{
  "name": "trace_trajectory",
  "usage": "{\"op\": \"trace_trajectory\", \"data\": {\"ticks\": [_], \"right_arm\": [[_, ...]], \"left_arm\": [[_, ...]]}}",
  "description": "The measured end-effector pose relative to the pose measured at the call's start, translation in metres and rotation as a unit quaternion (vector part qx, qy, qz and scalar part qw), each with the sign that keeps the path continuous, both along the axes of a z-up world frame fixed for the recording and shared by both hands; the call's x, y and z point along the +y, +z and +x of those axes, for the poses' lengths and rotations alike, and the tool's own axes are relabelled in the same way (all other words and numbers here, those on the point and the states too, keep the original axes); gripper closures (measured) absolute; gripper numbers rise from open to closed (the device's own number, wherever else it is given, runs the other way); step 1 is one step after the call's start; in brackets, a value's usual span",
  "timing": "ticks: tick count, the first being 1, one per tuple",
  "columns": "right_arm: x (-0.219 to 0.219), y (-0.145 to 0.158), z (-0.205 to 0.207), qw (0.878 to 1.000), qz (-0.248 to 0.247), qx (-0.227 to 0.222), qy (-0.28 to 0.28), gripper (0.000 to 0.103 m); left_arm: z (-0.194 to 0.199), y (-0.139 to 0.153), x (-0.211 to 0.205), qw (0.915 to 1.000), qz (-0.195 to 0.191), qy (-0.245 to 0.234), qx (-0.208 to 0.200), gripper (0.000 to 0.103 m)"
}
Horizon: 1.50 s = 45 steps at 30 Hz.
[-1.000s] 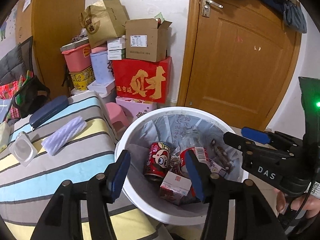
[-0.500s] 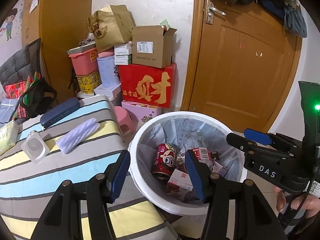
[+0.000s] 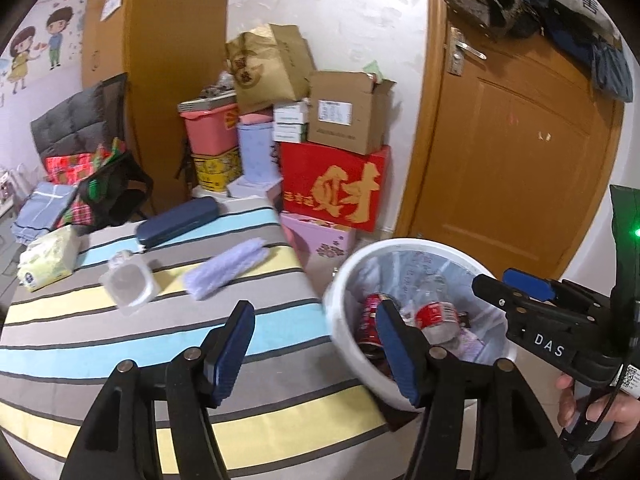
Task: Collect trash
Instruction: 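Move both open grippers back over the table, then grasp the white yogurt cup with the left gripper while the right gripper grasps the lavender foam net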
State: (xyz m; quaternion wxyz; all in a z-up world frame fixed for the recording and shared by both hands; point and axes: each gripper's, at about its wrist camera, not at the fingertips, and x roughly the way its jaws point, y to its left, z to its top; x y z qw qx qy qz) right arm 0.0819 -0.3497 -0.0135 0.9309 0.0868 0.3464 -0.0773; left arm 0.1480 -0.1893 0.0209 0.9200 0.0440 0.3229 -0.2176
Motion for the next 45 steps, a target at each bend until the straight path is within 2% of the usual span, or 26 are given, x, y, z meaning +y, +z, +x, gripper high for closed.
{"op": "trace_trajectory", "data": {"ticks": [17, 21, 25, 35, 39, 43, 45], "right_arm": [[0.061, 0.001, 0.03, 0.998, 0.007, -0.008, 0.057, 0.052], [0.076, -0.004, 0.043, 0.998, 0.01, 0.0, 0.069, 0.052], [0.09, -0.011, 0.061, 0.996, 0.015, 0.013, 0.082, 0.052], [0.111, -0.023, 0.099, 0.993, 0.033, 0.036, 0.105, 0.051], [0.116, -0.027, 0.116, 0.993, 0.031, 0.045, 0.107, 0.051], [0.114, -0.033, 0.132, 0.991, 0.061, 0.053, 0.105, 0.051], [0.114, -0.037, 0.139, 0.99, 0.073, 0.057, 0.104, 0.046]], "left_arm": [[0.026, -0.001, 0.103, 0.9958, -0.009, 0.091, 0.002, 0.04], [0.037, -0.004, 0.128, 0.9933, -0.018, 0.114, 0.008, 0.035], [0.052, -0.01, 0.146, 0.992, -0.018, 0.124, 0.014, 0.034], [0.091, -0.026, 0.166, 0.9901, -0.015, 0.136, 0.03, 0.034], [0.115, -0.033, 0.17, 0.9888, -0.031, 0.138, 0.048, 0.033], [0.133, -0.039, 0.164, 0.9903, -0.03, 0.125, 0.051, 0.03], [0.144, -0.042, 0.164, 0.989, -0.039, 0.131, 0.056, 0.03]]}}
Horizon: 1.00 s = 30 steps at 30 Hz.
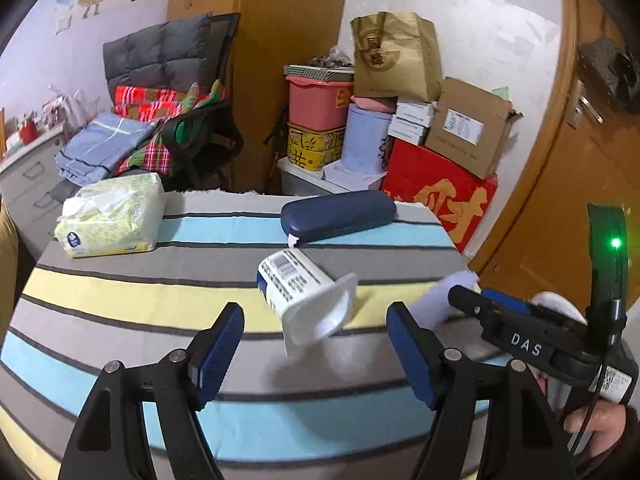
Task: Collect trash
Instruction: 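Grasp the white yogurt cup with the left gripper while the right gripper grasps the lavender foam net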
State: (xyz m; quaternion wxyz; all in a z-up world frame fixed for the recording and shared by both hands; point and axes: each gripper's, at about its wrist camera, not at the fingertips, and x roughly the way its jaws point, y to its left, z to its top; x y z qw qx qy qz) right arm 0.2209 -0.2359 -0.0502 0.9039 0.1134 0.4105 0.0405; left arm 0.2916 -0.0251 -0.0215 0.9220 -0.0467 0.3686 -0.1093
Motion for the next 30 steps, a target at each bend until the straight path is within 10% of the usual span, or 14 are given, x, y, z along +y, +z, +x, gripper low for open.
{"op": "trace_trajectory", "data": {"ticks": [14, 20, 30], "right_arm": [[0.019, -0.014, 0.031, 0.998, -0.01, 0.046, 0.04, 0.036], [0.029, -0.009, 0.021, 0.996, -0.037, 0.03, 0.075, 0.069], [0.032, -0.006, 0.019, 0.995, -0.044, 0.024, 0.091, 0.077]], "left_arm": [[0.025, -0.021, 0.01, 0.9997, 0.012, -0.005, 0.02, 0.03], [0.029, -0.031, 0.027, 0.9978, 0.056, 0.013, 0.033, 0.03], [0.023, -0.023, 0.049, 0.9991, 0.032, 0.016, 0.023, 0.03]]}}
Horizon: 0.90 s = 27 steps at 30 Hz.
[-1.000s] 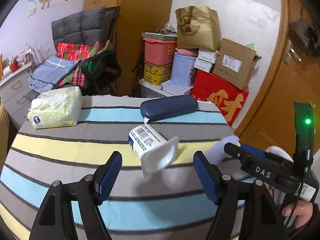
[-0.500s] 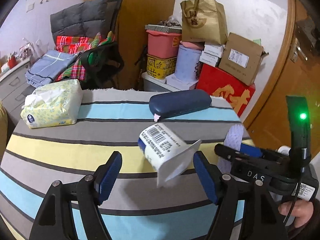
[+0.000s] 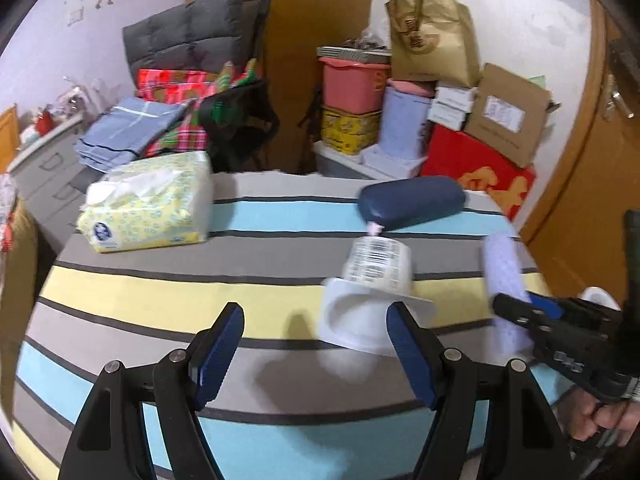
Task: Collect trash
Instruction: 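Grasp the white yogurt cup with the left gripper while the right gripper grasps the lavender foam net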
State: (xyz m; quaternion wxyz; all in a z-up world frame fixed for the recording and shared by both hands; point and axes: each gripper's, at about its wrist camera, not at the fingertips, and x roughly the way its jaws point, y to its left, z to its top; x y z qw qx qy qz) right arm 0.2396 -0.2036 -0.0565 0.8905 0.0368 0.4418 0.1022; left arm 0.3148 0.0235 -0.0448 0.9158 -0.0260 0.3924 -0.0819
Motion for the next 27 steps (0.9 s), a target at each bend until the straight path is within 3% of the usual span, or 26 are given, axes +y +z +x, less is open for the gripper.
{"op": "trace_trajectory", "data": {"ticks": [3, 6, 10, 13, 23, 25, 27], "right_arm": [[0.0, -0.001, 0.0, 1.0, 0.006, 0.0, -0.004, 0.077], [-0.002, -0.002, -0.002, 1.0, 0.012, 0.001, -0.006, 0.077], [-0.002, -0.004, -0.002, 1.0, 0.017, 0.003, -0.003, 0.077], [-0.001, -0.004, -0.003, 1.0, 0.016, 0.003, -0.001, 0.077], [0.001, -0.004, -0.002, 1.0, 0.005, 0.0, 0.004, 0.077], [0.002, -0.005, -0.002, 1.0, 0.004, 0.001, 0.004, 0.077], [0.002, -0.005, -0.001, 1.0, 0.003, 0.0, 0.004, 0.077]], "left_arm": [[-0.008, 0.004, -0.007, 0.9994, -0.015, -0.026, -0.019, 0.029], [-0.006, 0.004, -0.015, 0.9985, 0.003, -0.041, -0.035, 0.024], [0.008, -0.004, -0.016, 0.9981, -0.011, -0.058, -0.019, 0.024], [0.013, -0.01, -0.019, 0.9984, 0.012, -0.054, -0.017, 0.024], [0.024, -0.024, -0.025, 0.9983, 0.01, -0.056, -0.011, 0.024], [0.024, -0.025, -0.028, 0.9981, 0.021, -0.057, -0.009, 0.026], [0.023, -0.025, -0.03, 0.9977, 0.024, -0.063, -0.01, 0.035]]}}
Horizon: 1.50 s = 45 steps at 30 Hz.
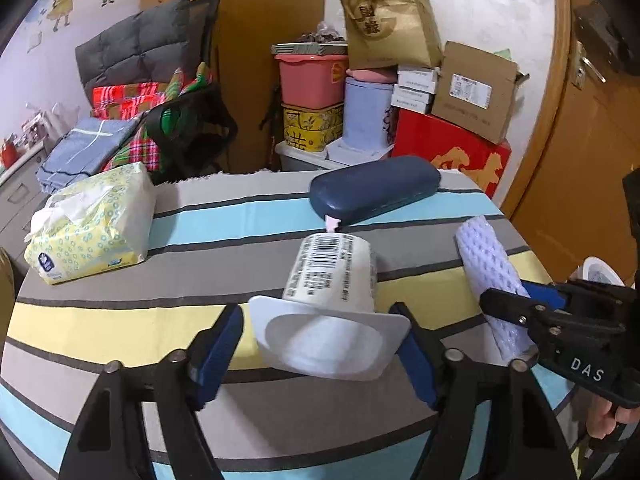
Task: Collect trash
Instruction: 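Grasp the white yogurt cup with the left gripper while the right gripper grasps the lavender foam net, then lift the yogurt cup and foam net and carry both over the bin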
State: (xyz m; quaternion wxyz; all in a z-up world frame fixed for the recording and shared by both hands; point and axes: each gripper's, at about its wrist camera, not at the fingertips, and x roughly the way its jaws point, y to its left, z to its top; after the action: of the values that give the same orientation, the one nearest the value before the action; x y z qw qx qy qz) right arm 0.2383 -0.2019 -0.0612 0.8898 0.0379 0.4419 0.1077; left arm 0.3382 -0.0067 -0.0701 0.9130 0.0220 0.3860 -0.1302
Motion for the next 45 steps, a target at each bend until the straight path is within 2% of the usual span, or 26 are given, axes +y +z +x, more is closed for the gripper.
{"op": "trace_trajectory", "data": {"ticks": [2, 10, 26, 33, 45], "right_arm": [[-0.001, 0.0, 0.001, 1.0, -0.001, 0.0, 0.0, 0.077], [0.0, 0.001, -0.001, 1.0, -0.001, -0.007, -0.001, 0.078], [0.001, 0.017, -0.024, 1.0, 0.004, -0.03, -0.008, 0.079], [-0.004, 0.032, -0.042, 0.999, 0.01, -0.046, -0.015, 0.079], [-0.026, 0.057, -0.088, 0.996, 0.016, -0.078, -0.042, 0.079]], "left_arm": [[0.0, -0.001, -0.001, 1.0, 0.005, 0.002, 0.001, 0.041], [-0.008, 0.004, 0.0, 0.9999, 0.005, 0.011, -0.003, 0.041], [-0.05, 0.038, -0.011, 0.9995, 0.0, -0.001, -0.03, 0.041], [-0.076, 0.061, -0.015, 0.9989, -0.004, -0.001, -0.047, 0.041], [-0.141, 0.099, -0.048, 0.9959, -0.021, -0.033, -0.082, 0.041]]}}
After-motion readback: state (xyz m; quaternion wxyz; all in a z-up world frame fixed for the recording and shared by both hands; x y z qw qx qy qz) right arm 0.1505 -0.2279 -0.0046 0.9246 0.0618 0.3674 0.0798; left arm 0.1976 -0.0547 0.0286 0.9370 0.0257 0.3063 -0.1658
